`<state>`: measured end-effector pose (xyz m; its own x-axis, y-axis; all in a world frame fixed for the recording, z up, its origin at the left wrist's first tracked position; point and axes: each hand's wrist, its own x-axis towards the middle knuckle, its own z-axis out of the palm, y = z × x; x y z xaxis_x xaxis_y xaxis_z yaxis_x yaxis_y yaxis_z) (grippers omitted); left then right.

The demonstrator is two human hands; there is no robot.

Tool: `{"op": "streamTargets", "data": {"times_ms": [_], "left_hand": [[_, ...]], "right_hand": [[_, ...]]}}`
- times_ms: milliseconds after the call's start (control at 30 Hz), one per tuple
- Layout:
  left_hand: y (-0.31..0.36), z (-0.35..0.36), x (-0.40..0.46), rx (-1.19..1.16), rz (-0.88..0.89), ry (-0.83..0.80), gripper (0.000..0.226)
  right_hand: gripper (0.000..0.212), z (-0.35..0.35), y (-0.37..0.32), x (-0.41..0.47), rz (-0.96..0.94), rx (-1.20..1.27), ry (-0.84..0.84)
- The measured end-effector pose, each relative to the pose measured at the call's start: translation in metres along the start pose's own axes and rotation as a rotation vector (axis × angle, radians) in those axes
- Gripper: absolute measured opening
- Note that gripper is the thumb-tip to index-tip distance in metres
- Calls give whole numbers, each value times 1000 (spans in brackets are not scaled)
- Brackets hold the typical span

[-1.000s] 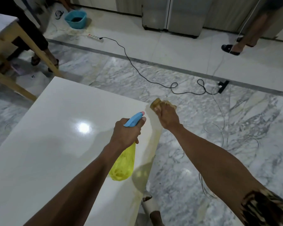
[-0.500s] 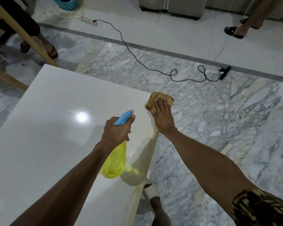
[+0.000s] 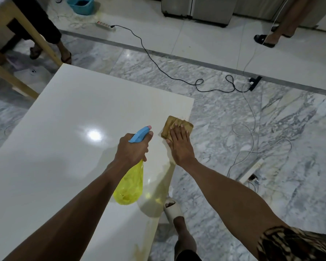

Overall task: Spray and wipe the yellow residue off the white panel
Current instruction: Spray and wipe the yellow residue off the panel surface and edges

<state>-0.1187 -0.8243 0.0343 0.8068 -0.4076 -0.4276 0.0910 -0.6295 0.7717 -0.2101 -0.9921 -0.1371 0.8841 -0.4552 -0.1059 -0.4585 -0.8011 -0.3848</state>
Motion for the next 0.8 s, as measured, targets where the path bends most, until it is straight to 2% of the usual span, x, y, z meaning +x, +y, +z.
{"op": "streamTargets", "data": {"times_ms": [200,400,567,800], "left_hand": [[-45,-28,-65,-20,-13,30,38],[-108,-55,-157,-13,21,34,30],[-172,-71,-236,11,-38,41,33],[-236,-92,-315,-34,-151,112,33]], "right_hand": [[87,21,-39,-78,-32,-17,-23],[83,50,-88,-177,-68,-14,-36],[77,80,-121,-251,-86,-8,-19],[80,108,-154,-324,-121,-25,-68]]}}
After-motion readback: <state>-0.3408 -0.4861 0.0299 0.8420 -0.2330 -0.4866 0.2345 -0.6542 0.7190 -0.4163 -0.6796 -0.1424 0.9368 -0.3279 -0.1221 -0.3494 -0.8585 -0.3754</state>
